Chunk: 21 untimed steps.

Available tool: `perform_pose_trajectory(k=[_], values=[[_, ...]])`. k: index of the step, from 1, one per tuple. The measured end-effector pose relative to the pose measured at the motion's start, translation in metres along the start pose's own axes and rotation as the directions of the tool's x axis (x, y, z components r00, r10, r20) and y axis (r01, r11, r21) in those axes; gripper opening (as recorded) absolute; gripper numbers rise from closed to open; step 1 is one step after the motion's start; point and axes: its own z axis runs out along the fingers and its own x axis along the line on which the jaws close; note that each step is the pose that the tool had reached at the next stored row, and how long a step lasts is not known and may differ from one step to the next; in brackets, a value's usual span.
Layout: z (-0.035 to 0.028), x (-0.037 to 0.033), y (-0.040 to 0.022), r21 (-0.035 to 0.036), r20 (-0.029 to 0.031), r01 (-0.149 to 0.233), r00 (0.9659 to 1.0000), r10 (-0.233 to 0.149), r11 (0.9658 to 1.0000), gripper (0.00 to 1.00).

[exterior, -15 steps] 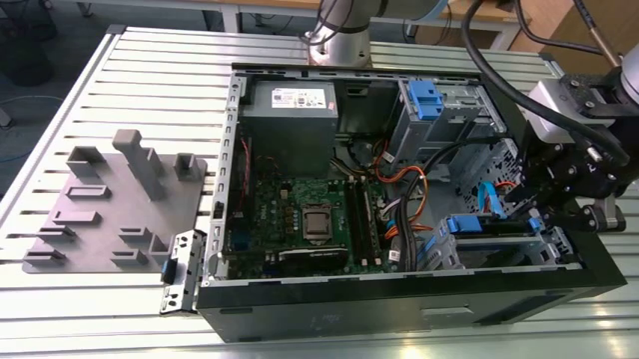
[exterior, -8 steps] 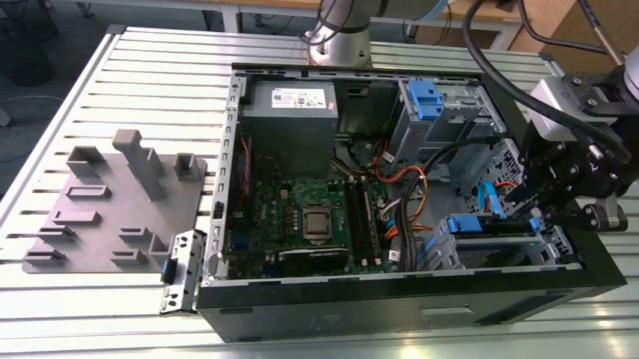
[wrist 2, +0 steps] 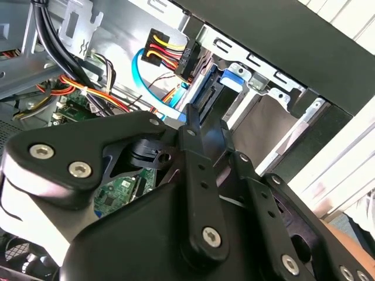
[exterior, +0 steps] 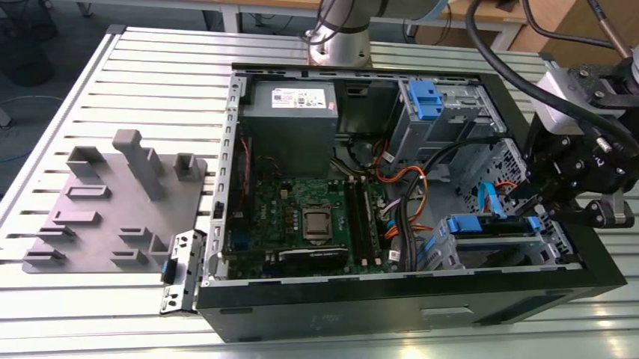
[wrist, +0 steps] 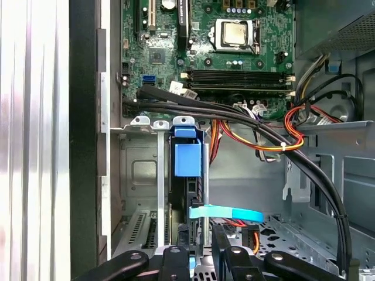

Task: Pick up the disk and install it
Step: 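Insert the second disk wire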

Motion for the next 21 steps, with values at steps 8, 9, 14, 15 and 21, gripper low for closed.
perform_pose_trajectory(k=[8, 9, 14, 15, 21], values=[[-0.0045, -0.0004, 0.0, 0.0, -0.0003, 0.0, 1.0, 0.0, 1.0, 0.29], [-0.0045, -0.0004, 0.0, 0.0, -0.0003, 0.0, 1.0, 0.0, 1.0, 0.29], [-0.0039, -0.003, 0.0, 0.0, -0.0005, 0.0, 1.0, 0.0, 1.0, 0.29], [-0.0035, -0.0044, 0.0, 0.0, -0.0009, 0.0, 1.0, 0.0, 1.0, 0.29], [0.0007, -0.0115, -0.0005, -0.0001, -0.0065, 0.0, 1.0, 0.0, 1.0, 0.29]])
